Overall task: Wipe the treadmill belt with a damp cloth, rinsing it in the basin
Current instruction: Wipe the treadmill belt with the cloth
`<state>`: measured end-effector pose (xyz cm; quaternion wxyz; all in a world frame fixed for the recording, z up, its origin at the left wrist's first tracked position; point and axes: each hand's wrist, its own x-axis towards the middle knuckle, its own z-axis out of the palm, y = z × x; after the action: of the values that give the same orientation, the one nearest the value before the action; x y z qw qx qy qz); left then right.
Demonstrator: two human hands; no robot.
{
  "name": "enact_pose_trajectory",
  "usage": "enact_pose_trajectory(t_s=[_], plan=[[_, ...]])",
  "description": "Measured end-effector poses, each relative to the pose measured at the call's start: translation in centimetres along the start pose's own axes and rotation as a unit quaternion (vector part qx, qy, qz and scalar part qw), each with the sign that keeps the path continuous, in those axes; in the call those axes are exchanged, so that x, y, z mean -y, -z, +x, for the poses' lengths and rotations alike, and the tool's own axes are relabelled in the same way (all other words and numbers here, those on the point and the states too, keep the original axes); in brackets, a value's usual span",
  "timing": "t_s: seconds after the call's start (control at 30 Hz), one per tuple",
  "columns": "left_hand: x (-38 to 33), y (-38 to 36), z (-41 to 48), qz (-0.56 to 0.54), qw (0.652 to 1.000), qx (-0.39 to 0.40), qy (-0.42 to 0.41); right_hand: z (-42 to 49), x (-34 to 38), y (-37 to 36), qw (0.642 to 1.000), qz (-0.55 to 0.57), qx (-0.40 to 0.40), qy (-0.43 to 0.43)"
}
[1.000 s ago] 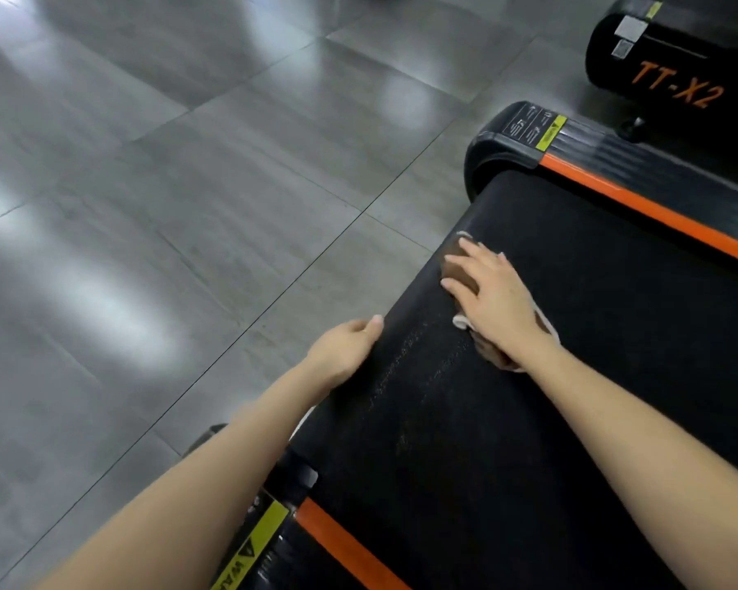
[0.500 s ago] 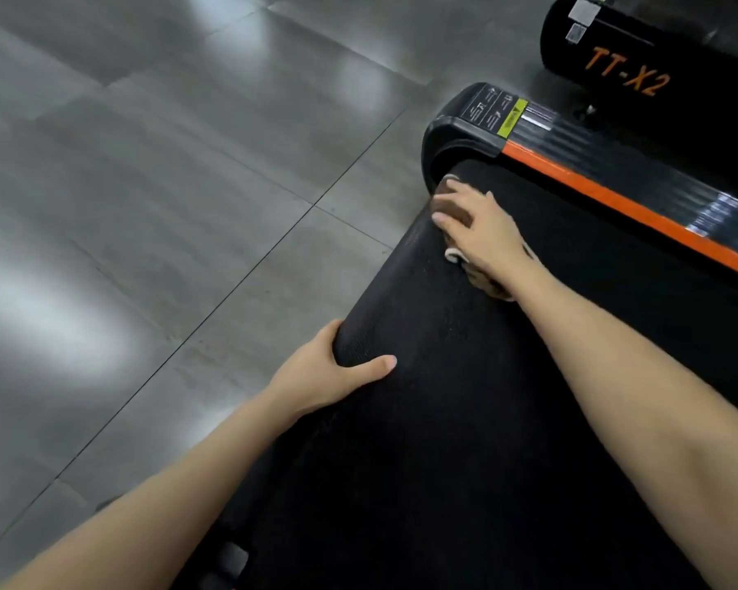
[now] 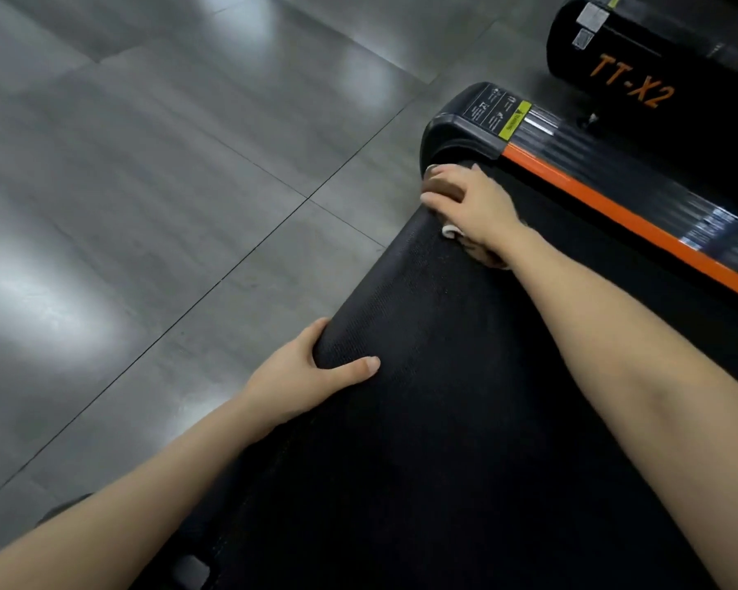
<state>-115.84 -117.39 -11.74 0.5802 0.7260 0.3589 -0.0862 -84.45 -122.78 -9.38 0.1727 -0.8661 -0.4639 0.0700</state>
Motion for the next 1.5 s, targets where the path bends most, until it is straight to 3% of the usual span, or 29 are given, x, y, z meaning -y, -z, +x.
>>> enact_pose_trajectory(t_s=[0.17, 0.33, 0.47, 0.67, 0.8, 0.93, 1.0, 1.2, 1.37, 1.5], plan=[[0.3, 0.0, 0.1, 0.014, 1.0, -0.017, -0.004, -0.2, -2.8, 1.4, 0.999, -0.01, -0.034, -0.031], [-0.1, -0.2, -0.2, 0.076, 0.996, -0.056, 0.002, -7.0, -5.6, 2.6, 0.99, -0.019, -0.094, -0.107], [-0.9, -0.2, -0.8, 0.076, 0.996, -0.05, 0.021, -9.6, -1.9, 1.1, 0.984, -0.007, -0.104, -0.144], [-3.0, 1.0, -2.8, 0.225, 0.971, -0.052, 0.064, -17.9, 9.9, -3.5, 0.997, 0.046, -0.049, 0.038], [-3.4, 3.4, -6.3, 0.134, 0.987, -0.086, 0.039, -26.9, 14.3, -4.6, 0.986, 0.054, 0.022, 0.158], [-2.3, 7.0, -8.8, 0.129, 0.987, -0.092, 0.026, -30.5, 14.3, -4.3, 0.97, 0.017, 0.08, 0.228], [-1.8, 8.4, -8.7, 0.126, 0.986, -0.109, 0.023, -28.4, 15.0, -4.5, 0.974, -0.004, 0.082, 0.209], [-1.8, 10.3, -6.2, 0.068, 0.993, -0.097, -0.02, -23.1, 22.0, -7.7, 1.0, -0.015, 0.01, 0.019], [0.9, 12.2, -4.3, 0.056, 0.996, -0.034, -0.053, -24.4, 21.9, -7.8, 0.998, 0.028, -0.057, 0.0], [3.5, 14.9, -3.5, 0.022, 0.998, -0.009, -0.056, -24.3, 22.4, -7.9, 0.999, 0.015, -0.044, -0.007]])
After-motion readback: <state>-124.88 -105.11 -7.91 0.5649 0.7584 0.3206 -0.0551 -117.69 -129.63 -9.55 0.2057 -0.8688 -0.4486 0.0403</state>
